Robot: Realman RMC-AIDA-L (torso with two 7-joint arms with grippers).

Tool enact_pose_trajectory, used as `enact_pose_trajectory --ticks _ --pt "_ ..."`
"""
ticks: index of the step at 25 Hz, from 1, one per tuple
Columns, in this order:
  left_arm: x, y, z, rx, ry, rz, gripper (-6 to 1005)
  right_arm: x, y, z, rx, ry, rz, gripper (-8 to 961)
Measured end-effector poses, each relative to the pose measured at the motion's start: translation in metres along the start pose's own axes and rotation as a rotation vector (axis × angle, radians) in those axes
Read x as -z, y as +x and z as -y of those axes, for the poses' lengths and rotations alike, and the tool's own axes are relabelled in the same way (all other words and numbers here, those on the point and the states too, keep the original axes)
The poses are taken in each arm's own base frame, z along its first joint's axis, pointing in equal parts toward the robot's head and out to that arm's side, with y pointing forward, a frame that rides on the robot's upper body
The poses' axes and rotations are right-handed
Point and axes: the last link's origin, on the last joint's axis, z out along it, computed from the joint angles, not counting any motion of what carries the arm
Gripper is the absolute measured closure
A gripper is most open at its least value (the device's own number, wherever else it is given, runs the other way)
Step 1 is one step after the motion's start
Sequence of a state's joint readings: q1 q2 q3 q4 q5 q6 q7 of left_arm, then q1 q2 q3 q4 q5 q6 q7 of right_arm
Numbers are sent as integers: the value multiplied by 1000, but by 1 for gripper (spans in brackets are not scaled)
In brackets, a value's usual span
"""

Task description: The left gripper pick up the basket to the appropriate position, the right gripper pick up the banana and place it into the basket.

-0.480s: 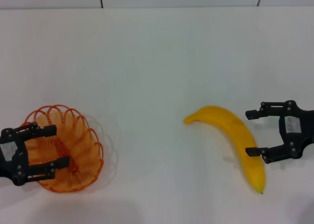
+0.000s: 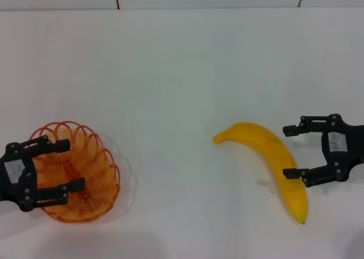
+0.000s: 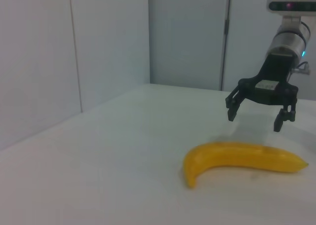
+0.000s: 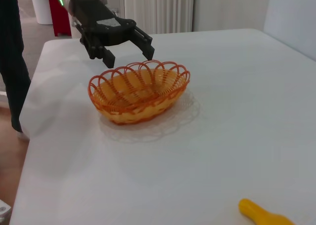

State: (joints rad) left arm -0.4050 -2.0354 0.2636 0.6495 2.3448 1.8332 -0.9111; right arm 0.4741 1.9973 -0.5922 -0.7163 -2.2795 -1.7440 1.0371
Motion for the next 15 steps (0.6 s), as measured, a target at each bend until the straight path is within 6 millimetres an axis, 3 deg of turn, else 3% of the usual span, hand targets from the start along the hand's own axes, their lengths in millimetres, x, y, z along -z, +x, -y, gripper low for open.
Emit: enact_pose_trajectory --ticks 5,9,12,15 --pt "0 2 -1 5 -6 -14 152 0 0 0 0 0 0 76" --pt "6 20 4 19 48 -150 153 0 0 0 -2 3 2 76" --pt "15 38 22 120 145 -262 153 0 0 0 -1 5 5 76" --pt "23 51 48 306 217 -244 153 0 -2 1 2 4 6 76"
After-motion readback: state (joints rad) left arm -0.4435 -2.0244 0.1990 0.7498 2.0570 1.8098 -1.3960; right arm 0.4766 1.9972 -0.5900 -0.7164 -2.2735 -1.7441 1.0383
